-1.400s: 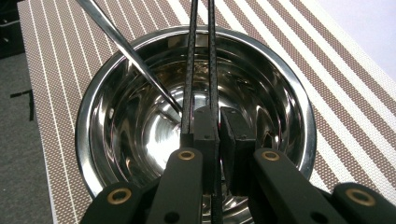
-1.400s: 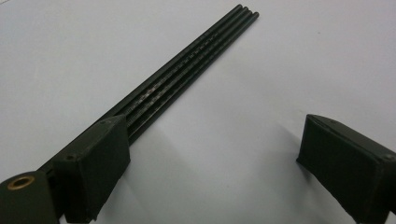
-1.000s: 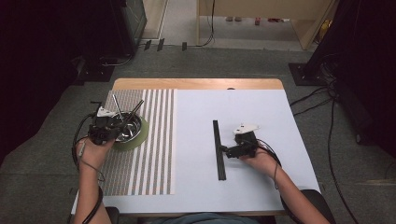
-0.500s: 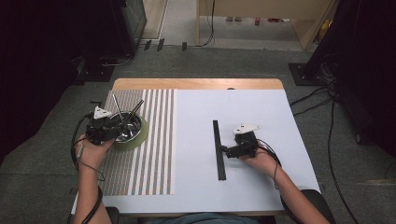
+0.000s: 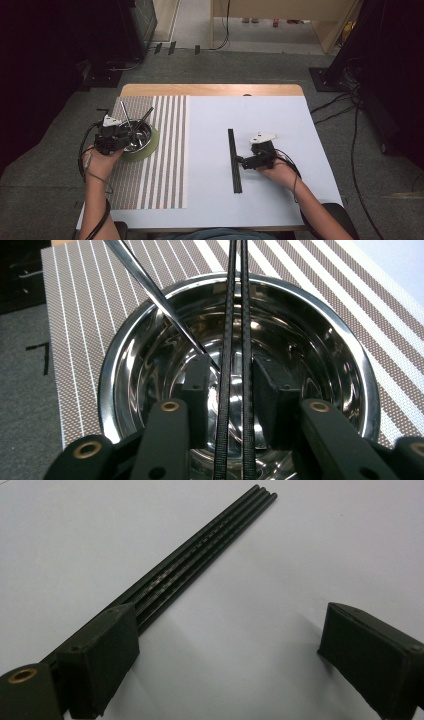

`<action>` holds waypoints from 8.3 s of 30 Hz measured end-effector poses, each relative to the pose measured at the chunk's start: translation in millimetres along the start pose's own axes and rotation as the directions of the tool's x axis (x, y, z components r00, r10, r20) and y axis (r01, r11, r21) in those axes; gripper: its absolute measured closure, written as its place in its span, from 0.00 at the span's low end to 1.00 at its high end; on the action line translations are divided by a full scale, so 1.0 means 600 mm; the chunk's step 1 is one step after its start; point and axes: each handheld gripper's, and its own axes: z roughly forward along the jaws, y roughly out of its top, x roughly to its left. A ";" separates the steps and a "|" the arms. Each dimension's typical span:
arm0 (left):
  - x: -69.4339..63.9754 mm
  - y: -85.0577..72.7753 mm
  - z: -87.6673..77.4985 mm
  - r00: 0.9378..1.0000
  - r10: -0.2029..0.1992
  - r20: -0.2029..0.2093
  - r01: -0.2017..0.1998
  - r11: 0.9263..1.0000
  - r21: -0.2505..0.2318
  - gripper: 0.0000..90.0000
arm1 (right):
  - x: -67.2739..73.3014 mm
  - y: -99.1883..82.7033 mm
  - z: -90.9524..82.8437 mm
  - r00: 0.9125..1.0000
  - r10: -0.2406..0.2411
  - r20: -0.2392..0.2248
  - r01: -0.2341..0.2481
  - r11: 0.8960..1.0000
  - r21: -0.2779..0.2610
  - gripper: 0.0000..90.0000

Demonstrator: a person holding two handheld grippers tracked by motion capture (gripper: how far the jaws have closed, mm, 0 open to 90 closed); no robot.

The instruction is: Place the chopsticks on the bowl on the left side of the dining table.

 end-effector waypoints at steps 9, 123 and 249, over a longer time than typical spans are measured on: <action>-0.002 0.003 0.001 1.000 0.001 0.028 -0.002 1.000 0.013 0.89 | 0.000 0.000 0.000 1.000 0.000 0.000 0.000 1.000 0.000 0.09; 0.031 -0.091 -0.075 0.997 -0.066 -0.048 0.063 0.995 -0.071 0.41 | -0.002 0.000 0.000 1.000 0.006 -0.008 -0.006 1.000 -0.004 0.09; 0.011 0.053 0.025 0.993 -0.116 0.019 0.117 0.991 -0.068 1.00 | -0.001 0.000 0.000 1.000 0.002 0.000 -0.002 1.000 -0.003 0.10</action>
